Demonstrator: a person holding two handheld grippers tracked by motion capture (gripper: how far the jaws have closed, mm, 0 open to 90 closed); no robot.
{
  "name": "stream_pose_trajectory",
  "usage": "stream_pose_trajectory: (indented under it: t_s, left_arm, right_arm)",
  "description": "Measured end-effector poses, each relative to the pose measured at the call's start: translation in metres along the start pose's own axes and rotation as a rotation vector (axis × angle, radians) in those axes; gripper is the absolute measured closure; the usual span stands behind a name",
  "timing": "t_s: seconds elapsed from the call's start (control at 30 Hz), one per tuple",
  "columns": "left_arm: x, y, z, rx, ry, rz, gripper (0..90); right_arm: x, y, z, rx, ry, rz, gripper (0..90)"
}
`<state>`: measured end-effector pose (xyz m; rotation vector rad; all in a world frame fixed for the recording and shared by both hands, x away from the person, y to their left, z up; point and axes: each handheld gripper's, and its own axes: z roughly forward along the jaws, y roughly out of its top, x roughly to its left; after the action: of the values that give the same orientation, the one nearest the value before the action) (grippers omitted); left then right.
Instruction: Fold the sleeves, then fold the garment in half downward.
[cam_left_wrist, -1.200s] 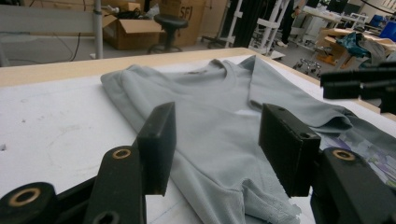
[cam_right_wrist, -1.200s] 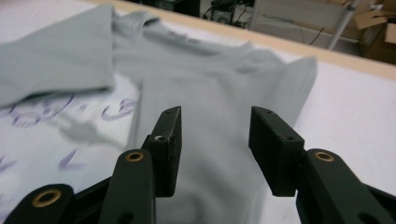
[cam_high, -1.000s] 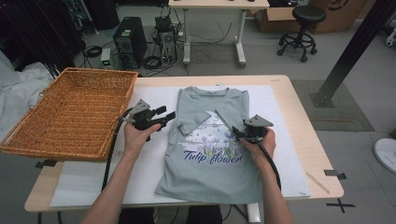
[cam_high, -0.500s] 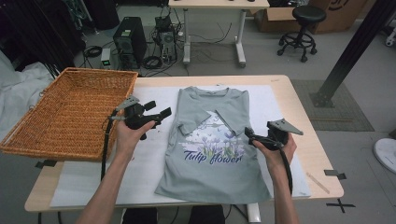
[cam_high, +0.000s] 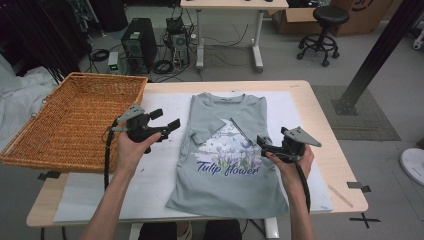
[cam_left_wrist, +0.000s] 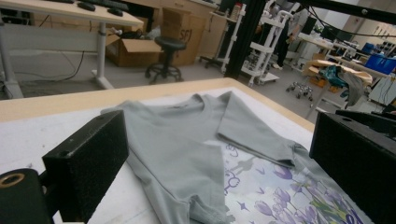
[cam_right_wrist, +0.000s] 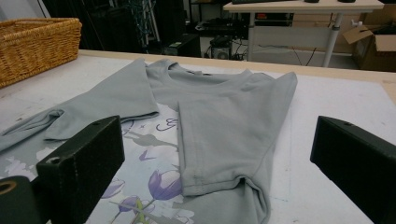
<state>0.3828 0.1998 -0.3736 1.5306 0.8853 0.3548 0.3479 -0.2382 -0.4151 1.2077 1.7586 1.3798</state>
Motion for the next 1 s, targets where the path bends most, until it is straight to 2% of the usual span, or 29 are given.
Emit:
stream_pose_trajectory:
  t_s: [0.13, 0.2, 0.33, 0.53, 0.6, 0.73, 0.87, 0.93, 1.0]
  left_arm:
    - [0.000, -0.002, 0.003, 0.020, 0.009, -0.002, 6.4]
    - [-0.002, -0.003, 0.005, 0.032, 0.012, 0.011, 7.2]
    - [-0.002, -0.003, 0.008, 0.032, 0.016, 0.014, 10.1]
    - [0.010, -0.011, 0.025, 0.065, 0.049, 0.007, 13.4]
    - [0.016, -0.013, 0.032, 0.074, 0.055, -0.008, 13.7]
    - [0.028, -0.013, 0.049, 0.073, 0.058, -0.015, 15.7]
    - [0.039, -0.011, 0.066, 0.087, 0.066, -0.011, 18.7]
    - [0.045, -0.010, 0.074, 0.074, 0.079, -0.004, 20.9]
    - [0.051, -0.009, 0.084, 0.091, 0.086, 0.006, 22.0]
  right_arm:
    - [0.002, -0.005, 0.001, 0.006, 0.003, 0.011, 2.7]
    - [0.001, -0.009, 0.000, 0.008, -0.001, 0.019, 2.8]
    - [-0.002, -0.010, -0.003, 0.012, 0.000, 0.030, 3.1]
    - [-0.012, -0.004, 0.002, 0.020, -0.007, 0.034, 3.7]
    - [-0.016, -0.002, 0.008, 0.024, -0.004, 0.037, 4.3]
    - [-0.022, 0.004, 0.024, 0.040, -0.007, 0.034, 5.4]
    - [-0.028, 0.010, 0.043, 0.058, -0.015, 0.025, 5.9]
    - [-0.032, 0.013, 0.055, 0.067, -0.019, 0.024, 6.6]
    - [-0.036, 0.015, 0.068, 0.078, -0.025, 0.023, 7.3]
